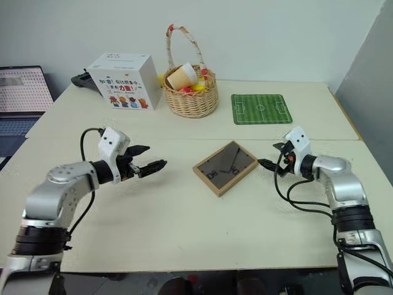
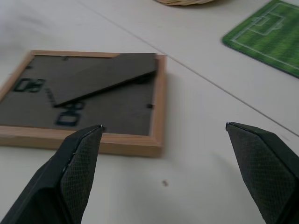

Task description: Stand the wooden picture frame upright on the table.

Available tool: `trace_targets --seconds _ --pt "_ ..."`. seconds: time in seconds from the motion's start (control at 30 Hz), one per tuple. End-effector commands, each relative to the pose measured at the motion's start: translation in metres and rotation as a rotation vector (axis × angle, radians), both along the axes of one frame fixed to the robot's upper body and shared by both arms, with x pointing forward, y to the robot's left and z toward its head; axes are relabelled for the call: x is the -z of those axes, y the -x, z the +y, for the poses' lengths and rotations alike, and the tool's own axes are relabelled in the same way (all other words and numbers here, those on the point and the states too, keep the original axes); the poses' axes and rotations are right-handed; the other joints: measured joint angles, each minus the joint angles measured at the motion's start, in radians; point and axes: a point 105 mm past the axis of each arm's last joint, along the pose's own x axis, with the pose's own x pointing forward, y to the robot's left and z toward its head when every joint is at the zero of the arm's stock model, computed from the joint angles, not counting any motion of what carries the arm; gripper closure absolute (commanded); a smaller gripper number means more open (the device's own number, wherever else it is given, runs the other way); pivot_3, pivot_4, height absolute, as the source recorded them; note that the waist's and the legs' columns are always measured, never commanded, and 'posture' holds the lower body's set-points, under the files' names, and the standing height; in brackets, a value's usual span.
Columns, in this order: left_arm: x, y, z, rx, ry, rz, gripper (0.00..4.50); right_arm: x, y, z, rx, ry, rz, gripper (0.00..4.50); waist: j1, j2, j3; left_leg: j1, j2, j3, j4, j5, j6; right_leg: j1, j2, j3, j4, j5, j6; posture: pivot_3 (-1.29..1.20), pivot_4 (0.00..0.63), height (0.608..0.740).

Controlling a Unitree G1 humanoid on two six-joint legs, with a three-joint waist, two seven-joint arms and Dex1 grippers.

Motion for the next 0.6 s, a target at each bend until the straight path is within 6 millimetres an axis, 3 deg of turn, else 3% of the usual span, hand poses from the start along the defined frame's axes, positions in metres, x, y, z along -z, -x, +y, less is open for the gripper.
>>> trace_targets --seconds 0.03,0.37,0.5,0.6 --pt "-0.009 -0.004 -0.003 0.040 -0.021 -0.025 0.00 -0.010 0.009 -0.005 0.000 0.006 -0.023 0.02 0.000 0.000 0.000 0.000 0.000 0.000 0.000 0.000 0.000 0.000 0.000 0.000 0.000 0.000 0.000 0.00 0.150 0.740" --pt "-0.009 -0.033 -0.013 0.037 -0.015 -0.051 0.00 -0.001 0.025 -0.004 0.097 -0.011 -0.016 0.02 0.000 0.000 0.000 0.000 0.000 0.000 0.000 0.000 0.000 0.000 0.001 -0.001 0.000 0.000 0.000 0.00 0.150 0.740" --pt "0.006 -0.058 -0.018 -0.066 0.006 -0.053 0.47 0.003 0.027 -0.003 0.243 -0.043 -0.018 0.74 0.004 0.000 0.000 0.000 0.000 -0.001 0.000 0.000 0.000 0.000 0.000 0.000 0.000 0.000 0.000 0.00 0.150 0.740" --pt "0.016 -0.073 -0.033 -0.085 0.019 -0.036 1.11 0.008 0.031 0.003 0.323 -0.073 -0.016 1.49 0.006 0.000 0.000 -0.001 0.000 -0.001 0.001 0.000 0.000 0.000 0.000 0.000 0.001 0.000 0.000 0.00 0.150 0.740"
